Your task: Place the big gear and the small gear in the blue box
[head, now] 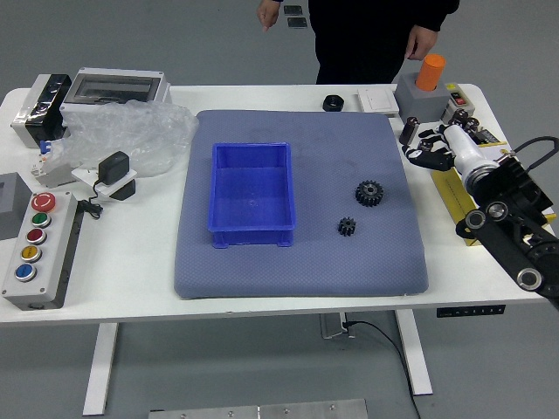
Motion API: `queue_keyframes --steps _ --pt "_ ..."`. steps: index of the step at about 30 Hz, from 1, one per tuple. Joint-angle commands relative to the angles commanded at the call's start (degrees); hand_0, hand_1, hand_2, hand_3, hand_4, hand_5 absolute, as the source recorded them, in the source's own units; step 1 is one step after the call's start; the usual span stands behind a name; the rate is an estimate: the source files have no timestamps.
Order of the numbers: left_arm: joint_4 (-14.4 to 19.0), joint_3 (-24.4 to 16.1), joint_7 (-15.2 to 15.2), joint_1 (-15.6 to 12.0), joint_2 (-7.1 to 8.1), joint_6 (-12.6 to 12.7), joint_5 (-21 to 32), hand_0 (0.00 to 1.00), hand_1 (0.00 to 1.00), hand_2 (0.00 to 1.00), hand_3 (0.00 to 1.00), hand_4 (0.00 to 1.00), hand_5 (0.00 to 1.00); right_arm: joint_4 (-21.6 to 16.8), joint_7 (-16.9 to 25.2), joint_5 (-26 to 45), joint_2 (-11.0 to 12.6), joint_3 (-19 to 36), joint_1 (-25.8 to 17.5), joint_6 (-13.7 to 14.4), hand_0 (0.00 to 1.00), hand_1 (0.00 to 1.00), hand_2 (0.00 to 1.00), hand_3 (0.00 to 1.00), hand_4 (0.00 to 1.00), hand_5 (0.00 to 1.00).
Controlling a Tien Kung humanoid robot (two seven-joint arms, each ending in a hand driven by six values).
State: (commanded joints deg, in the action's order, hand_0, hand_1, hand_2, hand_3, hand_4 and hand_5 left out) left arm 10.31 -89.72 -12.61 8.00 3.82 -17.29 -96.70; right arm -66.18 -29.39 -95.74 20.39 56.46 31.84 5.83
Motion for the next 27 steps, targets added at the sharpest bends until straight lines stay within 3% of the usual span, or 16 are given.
queue_keyframes --steps 16,27 --pt "0.0 0.1 -0.6 0.2 -0.03 0.0 -0.2 0.814 0.796 0.806 0.836 0.628 0.272 0.0 -4.5 -10.0 -1.1 -2.9 1.5 -3.7 0.735 0.688 0.846 0.813 0.722 0.357" --pt "0.0 0.3 -0.7 -0.2 0.06 0.0 0.0 0.814 0.796 0.806 0.837 0.627 0.273 1.2 -4.3 -12.4 -2.2 -4.1 2.2 -4.8 0.741 0.693 0.834 0.767 0.739 0.35"
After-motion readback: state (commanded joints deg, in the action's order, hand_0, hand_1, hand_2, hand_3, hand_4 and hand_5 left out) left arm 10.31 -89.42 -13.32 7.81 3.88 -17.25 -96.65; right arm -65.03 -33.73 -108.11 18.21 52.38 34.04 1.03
